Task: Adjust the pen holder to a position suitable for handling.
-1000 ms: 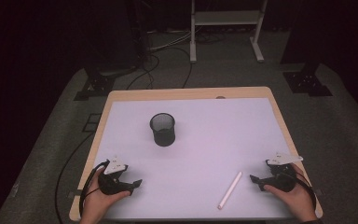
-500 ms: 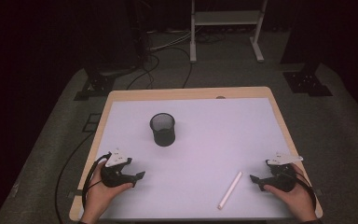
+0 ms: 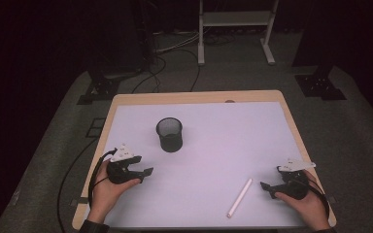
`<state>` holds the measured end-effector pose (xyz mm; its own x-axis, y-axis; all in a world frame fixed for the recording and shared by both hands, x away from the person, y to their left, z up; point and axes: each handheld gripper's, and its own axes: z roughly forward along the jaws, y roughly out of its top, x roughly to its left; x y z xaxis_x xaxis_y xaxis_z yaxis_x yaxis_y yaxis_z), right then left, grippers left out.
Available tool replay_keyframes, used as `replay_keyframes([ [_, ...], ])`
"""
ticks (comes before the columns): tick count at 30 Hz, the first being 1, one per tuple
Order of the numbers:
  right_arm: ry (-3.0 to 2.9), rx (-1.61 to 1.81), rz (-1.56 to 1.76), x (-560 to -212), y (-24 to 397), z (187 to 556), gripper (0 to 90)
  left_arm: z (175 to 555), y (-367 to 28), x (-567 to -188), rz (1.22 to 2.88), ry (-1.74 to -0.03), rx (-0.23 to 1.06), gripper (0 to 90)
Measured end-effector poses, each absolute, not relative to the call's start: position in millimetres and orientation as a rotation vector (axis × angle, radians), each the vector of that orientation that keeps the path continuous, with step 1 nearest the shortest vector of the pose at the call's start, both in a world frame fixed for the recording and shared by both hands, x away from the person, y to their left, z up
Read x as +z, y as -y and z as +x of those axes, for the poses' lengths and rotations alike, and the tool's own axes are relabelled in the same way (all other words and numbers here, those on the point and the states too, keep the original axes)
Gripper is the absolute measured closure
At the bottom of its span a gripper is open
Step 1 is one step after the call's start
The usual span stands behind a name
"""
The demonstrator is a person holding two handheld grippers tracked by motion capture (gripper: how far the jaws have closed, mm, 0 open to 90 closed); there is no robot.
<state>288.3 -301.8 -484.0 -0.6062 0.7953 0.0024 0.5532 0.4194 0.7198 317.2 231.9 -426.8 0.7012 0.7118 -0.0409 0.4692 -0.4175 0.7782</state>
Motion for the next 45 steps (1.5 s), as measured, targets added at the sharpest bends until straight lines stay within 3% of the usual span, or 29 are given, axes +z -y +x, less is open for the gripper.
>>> replay_keyframes([
  [45, -2.339, 0.997, 1.16, -484.1, 301.8, 288.3, 7.9, 393.9, -206.0, -368.5, 2.096, -0.949, 0.407, 41.5],
])
